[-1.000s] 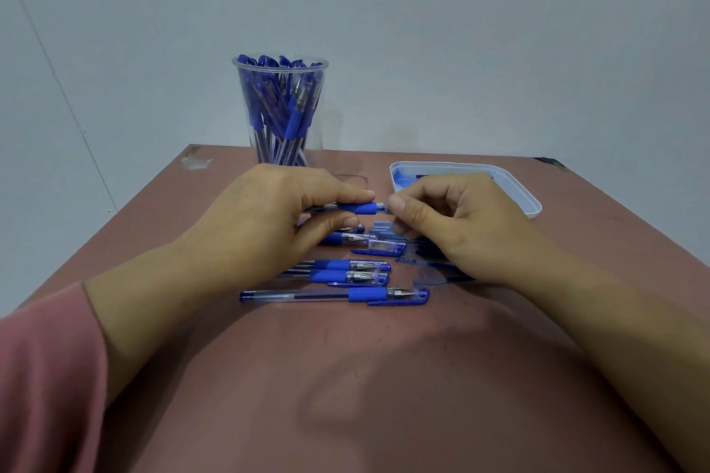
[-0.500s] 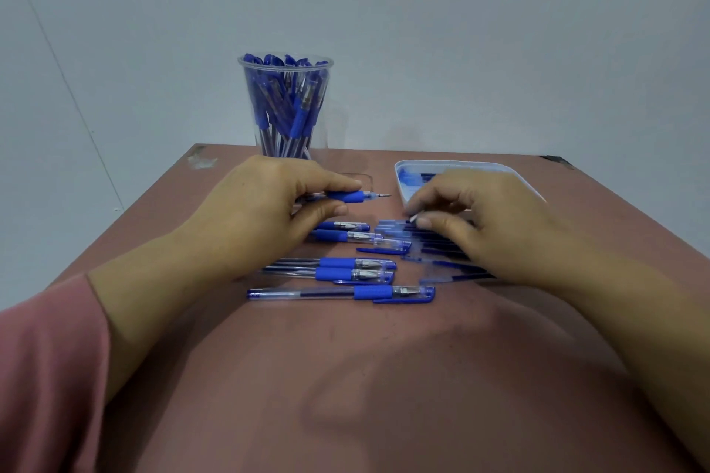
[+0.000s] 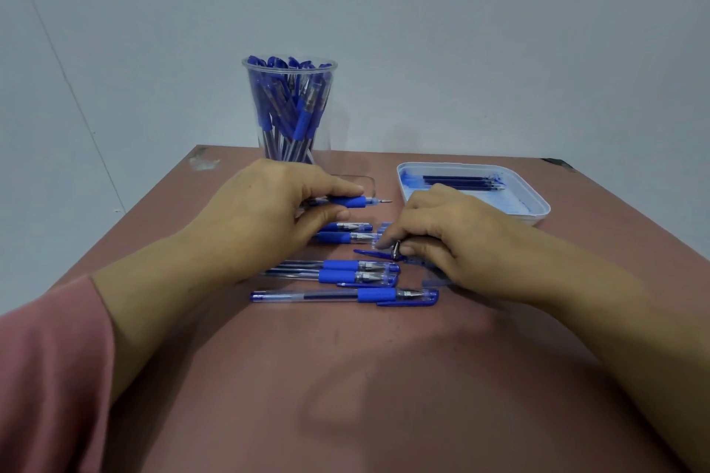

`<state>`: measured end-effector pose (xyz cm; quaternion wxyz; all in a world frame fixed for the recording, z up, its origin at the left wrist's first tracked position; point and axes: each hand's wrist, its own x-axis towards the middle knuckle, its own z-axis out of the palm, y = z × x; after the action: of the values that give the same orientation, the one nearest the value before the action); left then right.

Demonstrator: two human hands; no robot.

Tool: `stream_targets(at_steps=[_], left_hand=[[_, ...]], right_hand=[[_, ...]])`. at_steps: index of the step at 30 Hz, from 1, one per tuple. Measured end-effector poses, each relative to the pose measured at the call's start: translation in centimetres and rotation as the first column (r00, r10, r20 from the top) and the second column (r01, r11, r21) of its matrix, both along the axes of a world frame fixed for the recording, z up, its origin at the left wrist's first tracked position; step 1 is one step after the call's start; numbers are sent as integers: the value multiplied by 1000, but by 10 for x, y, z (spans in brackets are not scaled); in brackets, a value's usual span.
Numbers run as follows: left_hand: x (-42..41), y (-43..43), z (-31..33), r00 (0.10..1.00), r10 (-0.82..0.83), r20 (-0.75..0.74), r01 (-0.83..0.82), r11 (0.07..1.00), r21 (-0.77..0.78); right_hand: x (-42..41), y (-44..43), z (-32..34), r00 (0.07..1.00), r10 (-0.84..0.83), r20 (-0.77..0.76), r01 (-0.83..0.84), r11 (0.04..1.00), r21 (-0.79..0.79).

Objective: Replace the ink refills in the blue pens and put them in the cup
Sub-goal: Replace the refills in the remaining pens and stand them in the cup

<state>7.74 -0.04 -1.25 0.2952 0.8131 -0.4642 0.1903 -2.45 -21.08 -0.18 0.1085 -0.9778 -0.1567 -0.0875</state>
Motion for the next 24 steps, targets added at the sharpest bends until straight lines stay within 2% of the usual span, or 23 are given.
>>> stream_targets(at_steps=[8,17,22,24], left_hand=[[1,0,0,1000,-9,18,9,1000,-6],[1,0,1,1000,-7,23,6,1000,8],[-2,-1,1,1000,-15,-2,15,1000,13],[-2,-1,1,1000,-22,-11,22,1000,15]], right_hand=[[0,-1,2,1000,-15,5,15,998,68],[-10,3,8,999,-2,-48,-2,996,-86],[-11,-1,14,1000,-19,-18,18,998,-66],[-12,-6,16,996,-14,92,13,1000,5]])
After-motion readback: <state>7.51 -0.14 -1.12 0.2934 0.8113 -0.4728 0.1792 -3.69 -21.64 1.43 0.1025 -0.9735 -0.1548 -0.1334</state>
